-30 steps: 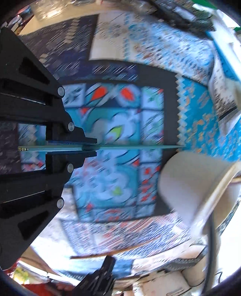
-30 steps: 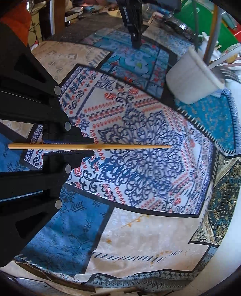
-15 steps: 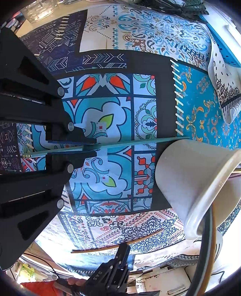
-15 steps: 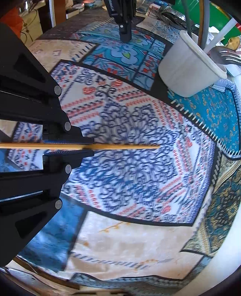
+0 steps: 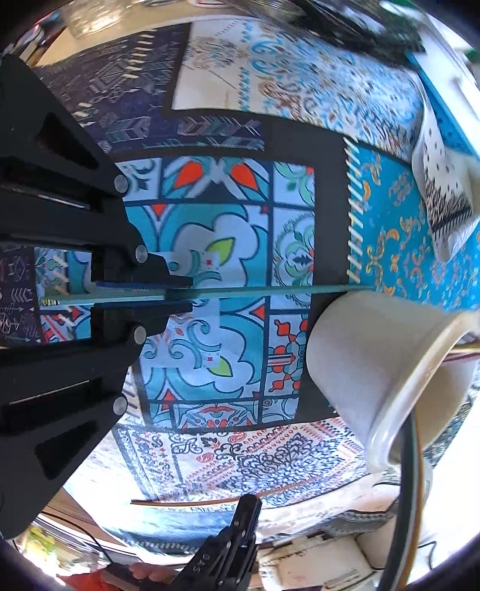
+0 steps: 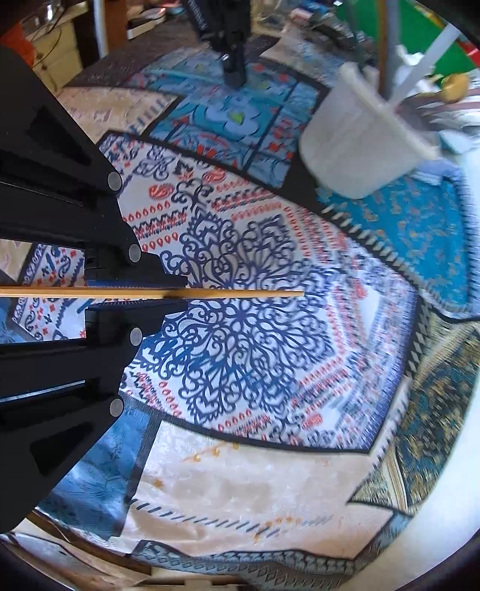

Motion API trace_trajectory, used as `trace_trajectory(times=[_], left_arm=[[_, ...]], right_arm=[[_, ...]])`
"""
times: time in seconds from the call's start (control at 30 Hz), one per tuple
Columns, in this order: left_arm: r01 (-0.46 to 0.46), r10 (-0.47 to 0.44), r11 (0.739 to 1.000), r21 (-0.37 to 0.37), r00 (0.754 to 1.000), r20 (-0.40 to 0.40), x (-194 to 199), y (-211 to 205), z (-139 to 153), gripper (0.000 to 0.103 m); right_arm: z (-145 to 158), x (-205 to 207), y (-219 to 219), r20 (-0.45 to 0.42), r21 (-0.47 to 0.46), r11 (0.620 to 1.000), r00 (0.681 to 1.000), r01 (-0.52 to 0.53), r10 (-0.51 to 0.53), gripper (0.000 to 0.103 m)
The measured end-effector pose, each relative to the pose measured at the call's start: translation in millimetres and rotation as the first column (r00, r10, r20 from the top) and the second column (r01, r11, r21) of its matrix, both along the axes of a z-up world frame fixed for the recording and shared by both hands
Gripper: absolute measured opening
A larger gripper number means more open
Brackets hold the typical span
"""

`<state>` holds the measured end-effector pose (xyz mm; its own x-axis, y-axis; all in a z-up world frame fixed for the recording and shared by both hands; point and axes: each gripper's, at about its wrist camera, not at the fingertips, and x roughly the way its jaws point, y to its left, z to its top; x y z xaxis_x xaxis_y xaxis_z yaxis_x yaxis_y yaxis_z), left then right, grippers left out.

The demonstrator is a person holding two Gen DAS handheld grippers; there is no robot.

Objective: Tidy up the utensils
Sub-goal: 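Lift the teal chopstick upright over the cup while the right tool holds the yellow chopstick there, then lower the teal chopstick into the cup with the left tool while the right tool releases the yellow chopstick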

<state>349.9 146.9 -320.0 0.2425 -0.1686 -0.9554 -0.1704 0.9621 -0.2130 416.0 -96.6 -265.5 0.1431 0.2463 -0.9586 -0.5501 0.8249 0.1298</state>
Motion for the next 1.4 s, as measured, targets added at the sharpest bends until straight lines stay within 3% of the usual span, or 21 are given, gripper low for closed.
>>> trace_trajectory(times=[0.2,0.37,0.5,0.83,0.93,1.13,1.4], left_arm=[[-0.064,0.059,0.997,0.035,0.991,0.123,-32.0,10.0,31.0,0.003],[-0.123,0.102,0.99,0.066,0.959,0.264,-49.1,14.5,72.6,0.003],[-0.172,0.125,0.981,0.094,0.919,0.374,-53.8,15.8,108.2,0.003],[-0.265,0.176,0.962,0.072,0.798,0.577,-50.0,22.5,179.5,0.003],[-0.279,0.175,0.958,0.072,0.763,0.623,-43.7,22.4,195.1,0.003],[-0.3,0.199,0.953,0.037,0.715,0.67,-22.2,25.4,211.3,0.003],[-0.318,0.218,0.948,0.011,0.673,0.707,8.4,21.5,212.0,0.003]], right_arm=[[45.7,-12.7,-16.3,0.103,0.088,0.995,0.993,0.045,-0.054,0.005],[72.5,-29.8,-24.4,0.181,0.154,0.986,0.979,0.071,-0.099,0.005],[96.8,-40.8,-30.4,0.252,0.193,0.979,0.961,0.07,-0.118,0.005],[143.9,-35.1,-25.6,0.37,0.245,0.969,0.919,0.041,-0.133,0.003],[159.5,-26.4,-21.0,0.396,0.262,0.965,0.909,0.021,-0.128,0.001],[176.2,-12.9,-10.2,0.441,0.259,0.965,0.893,-0.03,-0.091,0.001],[154.9,-0.7,-8.1,0.393,0.241,0.967,0.919,-0.082,-0.02,0.001]])
